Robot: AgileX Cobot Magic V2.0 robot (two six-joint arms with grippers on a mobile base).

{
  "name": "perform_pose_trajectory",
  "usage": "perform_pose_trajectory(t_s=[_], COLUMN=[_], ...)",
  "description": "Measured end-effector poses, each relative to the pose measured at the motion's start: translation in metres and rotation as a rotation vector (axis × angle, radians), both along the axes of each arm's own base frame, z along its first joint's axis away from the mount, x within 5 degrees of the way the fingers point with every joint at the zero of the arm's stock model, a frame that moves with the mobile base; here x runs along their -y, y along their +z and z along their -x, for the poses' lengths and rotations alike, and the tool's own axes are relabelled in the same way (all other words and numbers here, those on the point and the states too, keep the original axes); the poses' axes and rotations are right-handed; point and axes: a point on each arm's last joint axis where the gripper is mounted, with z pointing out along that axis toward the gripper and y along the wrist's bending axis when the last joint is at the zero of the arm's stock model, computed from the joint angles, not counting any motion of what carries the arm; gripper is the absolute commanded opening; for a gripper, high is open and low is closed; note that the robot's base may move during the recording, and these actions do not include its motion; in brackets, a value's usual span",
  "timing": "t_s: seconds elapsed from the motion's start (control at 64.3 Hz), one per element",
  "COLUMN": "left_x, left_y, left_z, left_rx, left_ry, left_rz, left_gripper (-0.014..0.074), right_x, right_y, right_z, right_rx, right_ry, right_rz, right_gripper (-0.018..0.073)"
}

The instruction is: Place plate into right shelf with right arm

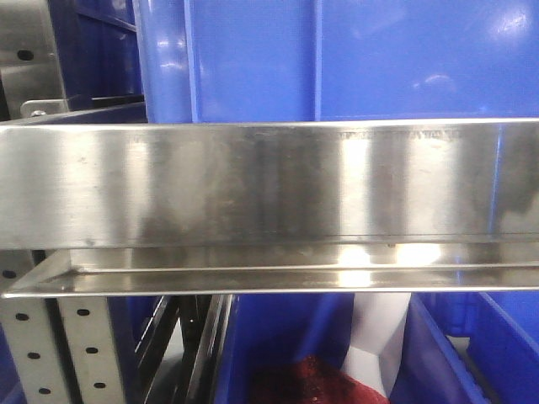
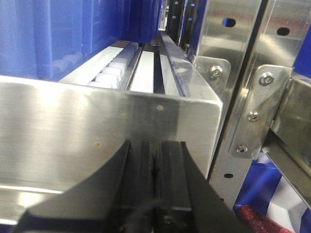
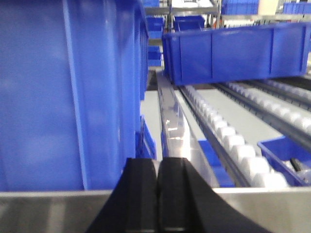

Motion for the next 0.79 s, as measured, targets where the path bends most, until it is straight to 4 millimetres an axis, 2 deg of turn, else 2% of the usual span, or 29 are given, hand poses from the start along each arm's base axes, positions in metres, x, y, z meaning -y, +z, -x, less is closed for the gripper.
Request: perform_pose_trajectory(t_s=[0.342, 0.793], left_x=[0.0, 0.0], left_y=[0.0, 0.0], left_z=[0.0, 0.0], left_rx=[0.0, 0.0], left_ry=[0.0, 0.0], left_rz=[0.0, 0.0], left_gripper=[-0.0047, -0.0047], right_x=[0.002, 0.002], right_y=[-0.037, -0.036], right_z=[-0.009, -0.01], right_rx=[0.012, 0.035], right_ry=[-0.016, -0.01], right_rz=[-0.002, 0.03], right_gripper=[0.0054, 0.0054])
